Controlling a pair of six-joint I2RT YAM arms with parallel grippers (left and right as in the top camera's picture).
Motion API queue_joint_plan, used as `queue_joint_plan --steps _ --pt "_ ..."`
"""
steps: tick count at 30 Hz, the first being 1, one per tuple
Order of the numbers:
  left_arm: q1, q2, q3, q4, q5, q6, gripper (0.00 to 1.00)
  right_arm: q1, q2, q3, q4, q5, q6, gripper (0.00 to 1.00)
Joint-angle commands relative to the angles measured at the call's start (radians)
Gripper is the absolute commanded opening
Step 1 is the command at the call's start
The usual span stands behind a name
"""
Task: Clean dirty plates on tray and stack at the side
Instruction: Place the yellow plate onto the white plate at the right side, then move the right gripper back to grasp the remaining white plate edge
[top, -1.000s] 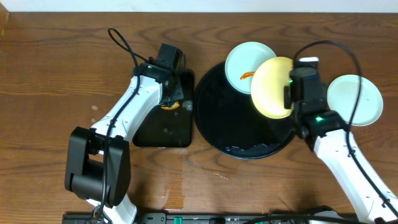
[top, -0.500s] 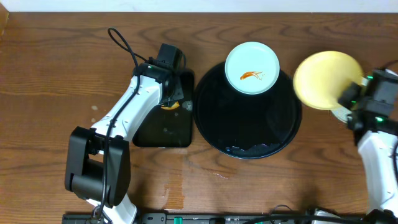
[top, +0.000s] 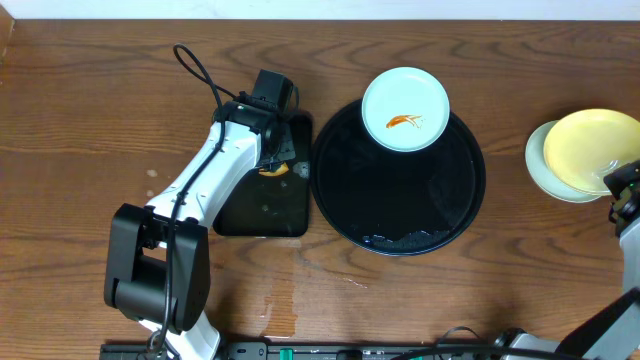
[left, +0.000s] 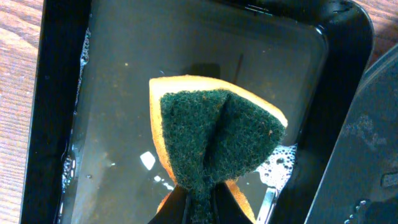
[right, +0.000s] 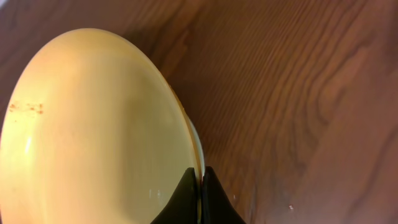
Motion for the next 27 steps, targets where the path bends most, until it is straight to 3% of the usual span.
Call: queue_joint_plan --steps 1,6,10,12,18,27 --pt "0.005 -0.028 -0.006 -0.004 -0.001 -0.013 0.08 -0.010 0.043 0.019 0.040 -0.044 0.026 0.02" --pt "0.005 -0.028 -0.006 -0.006 -0.002 -0.013 0.08 -0.010 0.080 0.019 0.074 -0.066 -0.007 0.05" --pt "0.005 -0.028 -0.006 -0.006 -0.002 -0.013 0.08 0.000 0.087 0.019 0.077 -0.112 -0.113 0.31" --pt "0.005 -0.028 -0.006 -0.007 -0.001 -0.013 0.08 0.008 0.084 0.022 0.076 -0.125 -0.159 0.37" --pt "0.005 -0.028 -0.006 -0.011 -0.002 -0.013 0.08 0.093 0.073 0.064 0.036 -0.293 -0.273 0.37" --pt "0.005 -0.028 -0.006 -0.052 -0.003 0.011 0.08 0.426 0.085 0.221 -0.211 -0.369 -0.417 0.44"
